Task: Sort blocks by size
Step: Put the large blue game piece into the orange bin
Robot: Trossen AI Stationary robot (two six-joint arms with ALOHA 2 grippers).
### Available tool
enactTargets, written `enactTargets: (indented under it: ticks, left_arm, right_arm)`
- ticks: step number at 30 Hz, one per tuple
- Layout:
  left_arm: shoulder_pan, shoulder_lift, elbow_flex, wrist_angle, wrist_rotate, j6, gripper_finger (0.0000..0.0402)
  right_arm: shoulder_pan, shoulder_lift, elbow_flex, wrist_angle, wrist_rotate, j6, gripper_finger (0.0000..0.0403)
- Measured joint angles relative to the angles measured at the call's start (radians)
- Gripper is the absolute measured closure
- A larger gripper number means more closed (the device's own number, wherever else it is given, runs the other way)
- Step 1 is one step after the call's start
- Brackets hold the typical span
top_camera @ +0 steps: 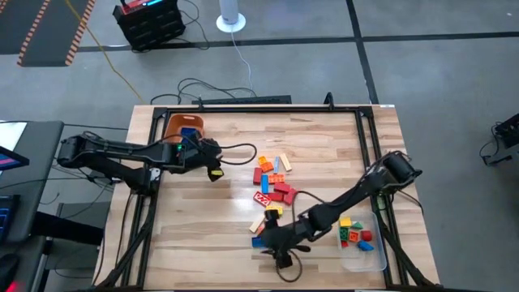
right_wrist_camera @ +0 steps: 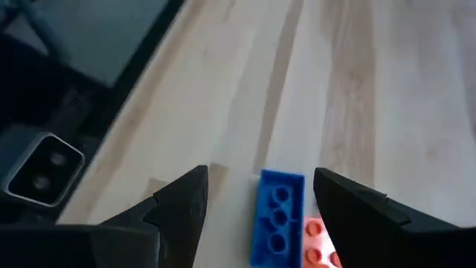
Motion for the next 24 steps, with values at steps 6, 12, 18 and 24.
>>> enactTargets:
  ticks: [6, 12, 18, 24]
  left_arm:
    - [-0.05, 0.0, 0.0, 0.006, 0.0, 0.015, 0.0196]
    - [-0.169, 0.0, 0.0, -0.026, -0.103, -0.016, 0.0196]
    - [-0.23, 0.0, -0.001, -0.134, -0.176, -0.112, 0.0196]
    - [-0.273, 0.0, -0.001, -0.17, -0.181, -0.211, 0.0196]
  right_arm:
    - [-0.03, 0.133, 0.199, -0.218, -0.043, -0.004, 0.0127]
    - [-0.05, 0.234, 0.345, -0.394, -0.049, -0.04, 0.0127]
    - [-0.063, 0.246, 0.363, -0.428, -0.055, -0.06, 0.0127]
    - [-0.069, 0.247, 0.362, -0.438, -0.101, -0.065, 0.0127]
